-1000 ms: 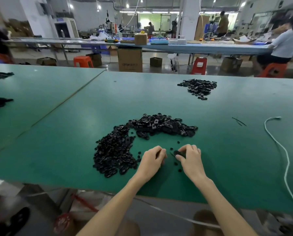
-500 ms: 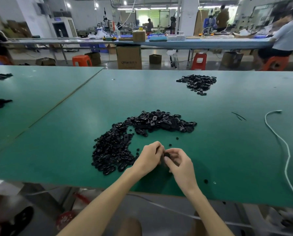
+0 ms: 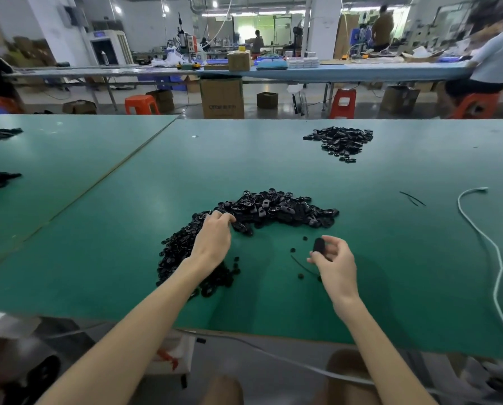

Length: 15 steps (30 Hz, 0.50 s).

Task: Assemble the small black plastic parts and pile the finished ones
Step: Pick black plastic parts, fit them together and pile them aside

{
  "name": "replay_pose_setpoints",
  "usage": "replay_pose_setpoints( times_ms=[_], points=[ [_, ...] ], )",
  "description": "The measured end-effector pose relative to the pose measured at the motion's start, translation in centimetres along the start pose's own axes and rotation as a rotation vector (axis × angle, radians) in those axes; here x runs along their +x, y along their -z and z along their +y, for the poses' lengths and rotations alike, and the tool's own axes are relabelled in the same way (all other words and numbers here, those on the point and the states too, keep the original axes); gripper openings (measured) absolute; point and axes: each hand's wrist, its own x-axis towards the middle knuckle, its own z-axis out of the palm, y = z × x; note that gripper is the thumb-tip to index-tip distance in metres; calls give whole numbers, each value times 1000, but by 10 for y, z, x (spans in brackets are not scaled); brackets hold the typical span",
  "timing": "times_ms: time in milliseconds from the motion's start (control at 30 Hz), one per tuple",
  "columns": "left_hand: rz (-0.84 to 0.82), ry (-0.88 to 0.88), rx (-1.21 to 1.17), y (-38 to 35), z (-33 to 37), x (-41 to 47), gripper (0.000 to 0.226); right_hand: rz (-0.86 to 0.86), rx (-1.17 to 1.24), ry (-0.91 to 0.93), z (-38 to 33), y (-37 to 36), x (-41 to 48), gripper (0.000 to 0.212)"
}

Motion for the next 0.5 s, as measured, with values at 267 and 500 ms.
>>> replay_pose_setpoints(
  times_ms=[267,500],
  points=[
    [-159,-152,215,-15,0,21,39,76,-132,-20,8,43,16,39],
    [-20,-133,185,-18,1,25,27,42,-318,34,13,59,5,54]
  ],
)
